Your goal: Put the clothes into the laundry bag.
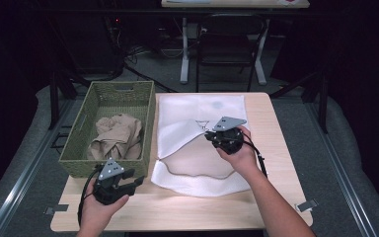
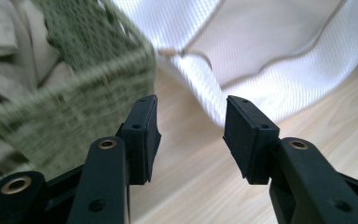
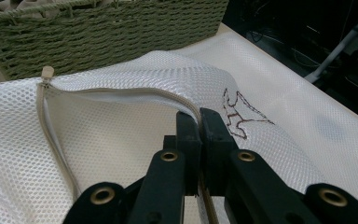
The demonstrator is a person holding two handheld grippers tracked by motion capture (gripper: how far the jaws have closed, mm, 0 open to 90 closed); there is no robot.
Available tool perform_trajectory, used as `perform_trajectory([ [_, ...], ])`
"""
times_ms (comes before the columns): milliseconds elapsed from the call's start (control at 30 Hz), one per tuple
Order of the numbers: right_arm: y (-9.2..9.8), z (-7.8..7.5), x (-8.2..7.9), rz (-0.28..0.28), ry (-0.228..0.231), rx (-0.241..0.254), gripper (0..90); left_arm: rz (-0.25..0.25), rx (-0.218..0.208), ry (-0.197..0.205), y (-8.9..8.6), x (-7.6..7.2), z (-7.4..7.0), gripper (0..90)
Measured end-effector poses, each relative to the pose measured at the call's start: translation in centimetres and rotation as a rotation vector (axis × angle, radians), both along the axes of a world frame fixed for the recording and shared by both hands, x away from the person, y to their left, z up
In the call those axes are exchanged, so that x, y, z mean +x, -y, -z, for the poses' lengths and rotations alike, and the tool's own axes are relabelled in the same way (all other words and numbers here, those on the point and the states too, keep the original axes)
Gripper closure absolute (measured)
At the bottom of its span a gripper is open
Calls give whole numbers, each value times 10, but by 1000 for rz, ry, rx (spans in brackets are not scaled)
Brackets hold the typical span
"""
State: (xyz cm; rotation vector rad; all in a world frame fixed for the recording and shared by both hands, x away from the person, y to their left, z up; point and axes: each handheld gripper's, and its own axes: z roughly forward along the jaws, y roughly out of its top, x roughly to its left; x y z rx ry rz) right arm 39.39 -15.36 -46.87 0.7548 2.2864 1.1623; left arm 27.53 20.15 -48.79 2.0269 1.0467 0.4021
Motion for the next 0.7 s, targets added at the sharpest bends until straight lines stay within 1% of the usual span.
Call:
perform_trajectory([
  [33, 0, 0, 0, 0, -3, 2, 874, -5, -6, 2, 0, 4, -6, 534],
  [133, 1, -2, 1, 0, -1, 7, 873, -14, -31, -8, -1, 17, -19, 502],
  [167, 2, -3, 1, 1, -1, 11, 873, -17, -35, -15, -1, 21, -22, 473],
  [200, 2, -3, 1, 1, -1, 11, 873, -23, -38, -27, -1, 26, -25, 473],
  [233, 2, -3, 1, 0, 1, 14, 874, -33, -38, -41, -1, 33, -28, 447],
  [300, 2, -3, 1, 1, 3, 13, 874, -49, -21, -66, -1, 43, -33, 395],
  [333, 2, -3, 1, 3, 2, 12, 873, -58, -22, -70, -1, 46, -35, 375],
  [467, 2, -3, 0, 3, 2, 11, 873, -78, -33, -99, -2, 62, -42, 365],
  [600, 3, -3, 2, 1, 1, 15, 873, -95, -45, -112, -5, 75, -49, 363],
  [700, 3, -3, 2, 1, -2, 18, 873, -109, -34, -119, -7, 84, -54, 365],
])
